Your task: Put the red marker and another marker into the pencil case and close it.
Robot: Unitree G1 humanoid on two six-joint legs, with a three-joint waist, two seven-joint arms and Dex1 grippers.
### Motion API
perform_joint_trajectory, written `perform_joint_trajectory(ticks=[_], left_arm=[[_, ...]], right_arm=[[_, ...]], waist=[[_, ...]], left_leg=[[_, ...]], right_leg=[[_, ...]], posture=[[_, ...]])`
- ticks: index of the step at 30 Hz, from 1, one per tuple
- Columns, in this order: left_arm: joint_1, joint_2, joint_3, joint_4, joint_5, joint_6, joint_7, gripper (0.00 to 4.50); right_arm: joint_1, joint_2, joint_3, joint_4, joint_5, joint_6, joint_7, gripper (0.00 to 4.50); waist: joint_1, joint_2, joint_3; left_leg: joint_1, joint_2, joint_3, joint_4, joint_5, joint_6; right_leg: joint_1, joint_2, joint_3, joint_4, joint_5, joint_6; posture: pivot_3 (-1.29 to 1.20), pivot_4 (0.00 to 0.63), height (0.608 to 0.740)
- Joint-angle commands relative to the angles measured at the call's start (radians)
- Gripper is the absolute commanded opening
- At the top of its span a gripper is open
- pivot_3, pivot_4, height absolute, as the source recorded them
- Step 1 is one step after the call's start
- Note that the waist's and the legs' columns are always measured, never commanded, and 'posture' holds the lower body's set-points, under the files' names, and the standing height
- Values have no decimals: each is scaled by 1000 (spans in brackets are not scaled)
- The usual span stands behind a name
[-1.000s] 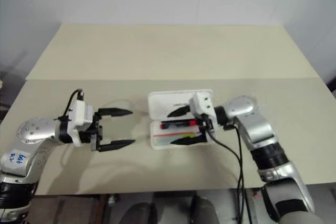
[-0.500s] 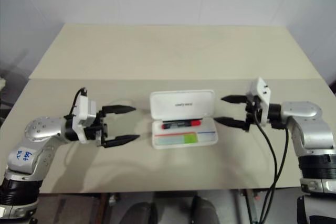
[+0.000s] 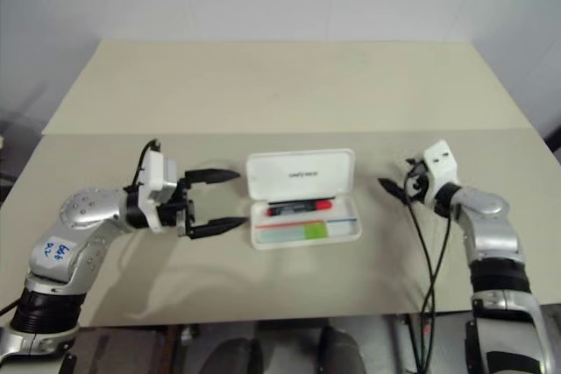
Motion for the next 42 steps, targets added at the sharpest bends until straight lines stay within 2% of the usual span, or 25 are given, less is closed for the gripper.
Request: perform_joint_trajectory(ticks=[1,7,15,25,36,42], left_arm=[[0,-11,10,-45,-12,-11,15,4500],[3,-17,9,-47,-15,-13,20,4500],[-6,-29,3,-45,-15,-9,25,4500],[-41,-33,-10,-22,-9,-7,13,4500],[-34,-37,-9,-7,-2,-33,9,4500],[-30,-37,-6,-5,0,-40,10,4500]], right_arm=[[21,28,-55,-73,23,1,-72,4463],[51,82,-140,-122,66,30,-187,4463],[93,94,-230,-137,66,35,-336,4463],[98,169,-217,-109,72,60,-407,4463],[42,242,-157,-4,5,-27,-462,4463],[47,250,-137,10,-8,-59,-458,2321]], waist=[[0,0,0],[0,0,0],[-1,0,0],[-2,0,0],[-7,0,0],[-8,0,0]], left_leg=[[0,0,0,0,0,0],[0,0,0,0,0,0],[0,0,0,0,0,0],[1,0,0,0,0,0],[1,0,0,-1,1,0],[2,0,0,-1,1,0]], right_leg=[[0,0,0,0,0,0],[0,0,0,0,0,0],[0,0,0,0,0,0],[0,0,1,0,0,0],[0,0,2,0,0,0],[1,1,2,1,0,0]], posture=[[0,150,740],[0,150,740],[0,150,740],[0,150,740],[0,150,740],[0,150,740]])
